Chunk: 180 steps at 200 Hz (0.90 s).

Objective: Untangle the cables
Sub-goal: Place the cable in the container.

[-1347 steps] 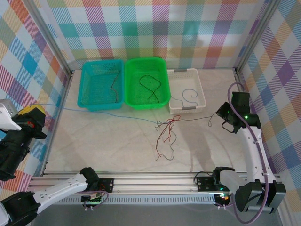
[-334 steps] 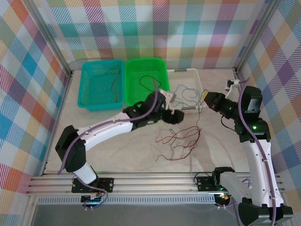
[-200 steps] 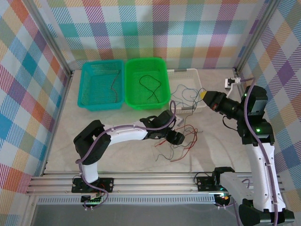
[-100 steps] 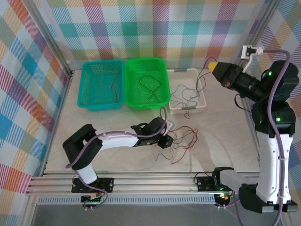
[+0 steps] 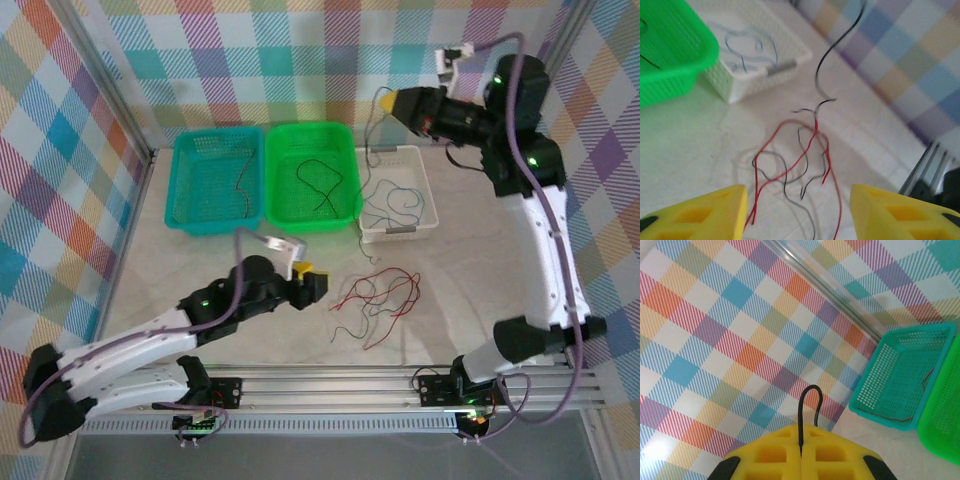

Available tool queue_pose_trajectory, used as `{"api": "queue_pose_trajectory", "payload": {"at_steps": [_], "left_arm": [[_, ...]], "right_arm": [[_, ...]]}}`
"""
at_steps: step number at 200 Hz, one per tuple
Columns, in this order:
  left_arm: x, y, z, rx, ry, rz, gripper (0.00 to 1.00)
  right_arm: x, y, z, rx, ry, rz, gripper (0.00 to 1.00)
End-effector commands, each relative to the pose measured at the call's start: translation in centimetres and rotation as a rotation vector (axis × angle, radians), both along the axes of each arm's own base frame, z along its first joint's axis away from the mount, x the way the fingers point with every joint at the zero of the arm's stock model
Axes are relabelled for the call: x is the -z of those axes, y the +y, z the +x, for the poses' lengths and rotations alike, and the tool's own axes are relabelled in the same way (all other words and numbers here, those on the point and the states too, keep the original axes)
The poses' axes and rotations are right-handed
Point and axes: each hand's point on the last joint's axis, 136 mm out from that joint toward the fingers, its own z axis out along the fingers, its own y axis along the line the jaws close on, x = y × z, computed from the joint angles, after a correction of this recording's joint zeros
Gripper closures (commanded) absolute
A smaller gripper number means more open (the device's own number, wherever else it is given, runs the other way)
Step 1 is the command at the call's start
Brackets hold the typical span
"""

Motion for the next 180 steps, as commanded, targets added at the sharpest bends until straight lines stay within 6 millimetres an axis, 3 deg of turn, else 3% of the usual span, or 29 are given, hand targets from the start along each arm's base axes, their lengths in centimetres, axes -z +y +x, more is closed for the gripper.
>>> {"api": "queue_pose_trajectory", "payload": {"at_steps": [1,49,71,92,123,146,180], "left_arm": [[1.5,4.2,-0.3,-0.120,0.040,0.070,0.37],[1.8,9.7,-1.6,-0.258,0.057,0.057,0.25],[2.0,10.7,-1.8,-0.288,0.063,0.062,0.24],[2.0,11.5,-1.5,-0.327,0.054,0.070,0.23],[2.1,11.3,-1.3,-0.327,0.051,0.083,0.23],[2.3,11.0,-1.2,-0.322,0.057,0.101,0.23],[2.3,11.0,-1.1,-0.326,0.054,0.097,0.23]], "right_arm": [[-1.2,1.6,1.4,-0.037,-0.061,-0.021,1.00],[-3.2,4.3,6.1,-0.093,-0.114,0.065,1.00],[-1.4,5.6,8.8,-0.113,-0.081,0.093,1.00],[2.7,6.9,11.6,-0.121,-0.014,0.053,1.00],[10.8,8.5,15.5,-0.106,0.102,-0.052,1.00],[16.2,9.7,17.1,-0.098,0.142,-0.146,1.00],[22.5,10.0,18.6,-0.056,0.216,-0.260,1.00]]}}
